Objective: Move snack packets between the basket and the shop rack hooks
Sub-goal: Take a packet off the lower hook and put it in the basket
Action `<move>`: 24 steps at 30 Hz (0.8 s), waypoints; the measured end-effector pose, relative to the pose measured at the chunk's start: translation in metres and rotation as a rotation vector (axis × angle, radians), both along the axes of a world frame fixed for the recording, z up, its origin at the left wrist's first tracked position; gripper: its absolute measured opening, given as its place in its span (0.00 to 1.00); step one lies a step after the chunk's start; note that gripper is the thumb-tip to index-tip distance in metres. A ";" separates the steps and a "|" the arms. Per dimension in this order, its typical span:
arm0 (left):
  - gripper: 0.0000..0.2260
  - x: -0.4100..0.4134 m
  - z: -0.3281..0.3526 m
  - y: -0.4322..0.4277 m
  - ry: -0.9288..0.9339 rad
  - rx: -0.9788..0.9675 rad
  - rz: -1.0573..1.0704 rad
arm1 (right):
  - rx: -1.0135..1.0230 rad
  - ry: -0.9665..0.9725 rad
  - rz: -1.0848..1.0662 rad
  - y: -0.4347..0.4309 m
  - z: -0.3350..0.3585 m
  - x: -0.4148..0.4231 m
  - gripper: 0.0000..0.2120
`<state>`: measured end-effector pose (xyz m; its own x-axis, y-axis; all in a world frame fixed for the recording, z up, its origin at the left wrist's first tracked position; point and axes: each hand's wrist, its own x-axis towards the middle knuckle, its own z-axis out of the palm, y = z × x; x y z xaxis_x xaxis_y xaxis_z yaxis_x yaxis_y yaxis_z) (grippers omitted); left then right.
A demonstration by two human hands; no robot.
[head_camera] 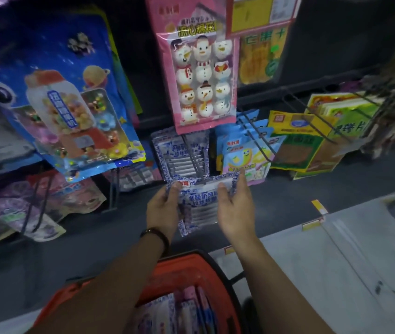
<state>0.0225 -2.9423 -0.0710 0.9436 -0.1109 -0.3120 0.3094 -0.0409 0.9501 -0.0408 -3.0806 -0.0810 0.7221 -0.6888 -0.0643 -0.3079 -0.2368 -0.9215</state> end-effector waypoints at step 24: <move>0.23 0.087 -0.012 -0.030 -0.126 0.203 0.109 | 0.077 0.232 0.337 0.030 -0.017 0.004 0.32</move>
<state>0.1099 -2.9725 -0.0831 0.9793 0.0469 -0.1970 0.2025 -0.2078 0.9570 -0.0368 -3.0511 -0.0984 0.8667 -0.4030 -0.2940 -0.4266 -0.2931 -0.8556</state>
